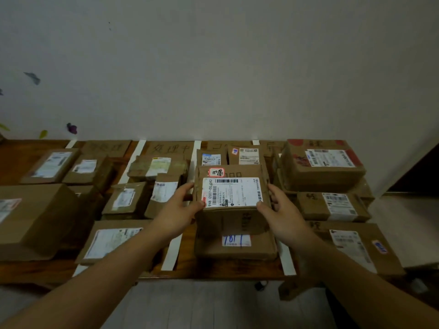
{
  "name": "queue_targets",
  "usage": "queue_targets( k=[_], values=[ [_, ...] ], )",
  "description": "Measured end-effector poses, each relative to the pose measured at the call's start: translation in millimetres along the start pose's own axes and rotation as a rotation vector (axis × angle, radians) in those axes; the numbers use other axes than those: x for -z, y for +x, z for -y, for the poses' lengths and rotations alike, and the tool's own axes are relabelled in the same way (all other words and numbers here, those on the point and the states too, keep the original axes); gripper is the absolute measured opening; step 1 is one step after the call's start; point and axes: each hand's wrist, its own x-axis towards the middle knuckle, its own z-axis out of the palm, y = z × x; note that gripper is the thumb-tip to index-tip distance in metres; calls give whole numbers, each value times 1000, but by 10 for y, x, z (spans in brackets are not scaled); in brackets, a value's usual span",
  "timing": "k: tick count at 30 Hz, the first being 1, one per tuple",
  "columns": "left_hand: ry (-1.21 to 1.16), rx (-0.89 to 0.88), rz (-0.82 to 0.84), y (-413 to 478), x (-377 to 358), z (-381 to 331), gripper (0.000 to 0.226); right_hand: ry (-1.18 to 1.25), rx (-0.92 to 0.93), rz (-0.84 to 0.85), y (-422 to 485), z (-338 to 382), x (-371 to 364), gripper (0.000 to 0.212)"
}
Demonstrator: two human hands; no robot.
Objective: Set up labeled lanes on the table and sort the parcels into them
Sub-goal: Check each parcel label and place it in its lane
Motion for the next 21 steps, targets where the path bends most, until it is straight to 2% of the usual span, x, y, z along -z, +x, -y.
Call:
queue_targets(
  k=[5,8,10,13,15,21],
  values=[
    [37,-55,23,-52,22,46,58,30,28,-52,-118,6,-45,57],
    [120,-78,42,-174,1,39,56,18,57,-27,-193,-42,23,56],
    [199,-120,50,-290,-35,55,59,-114,87,16,-230,-108,53,54],
    [561,-273,24,-325,-46,53,56,-509,201,-17,-241,-187,95,51],
    [712,-280,50,-283,-40,24,48,-687,288,-6,-211,-174,127,53],
    [751,-187,76,-204,-44,-77,48,-766,264,94,-66,11,200,50]
  ],
)
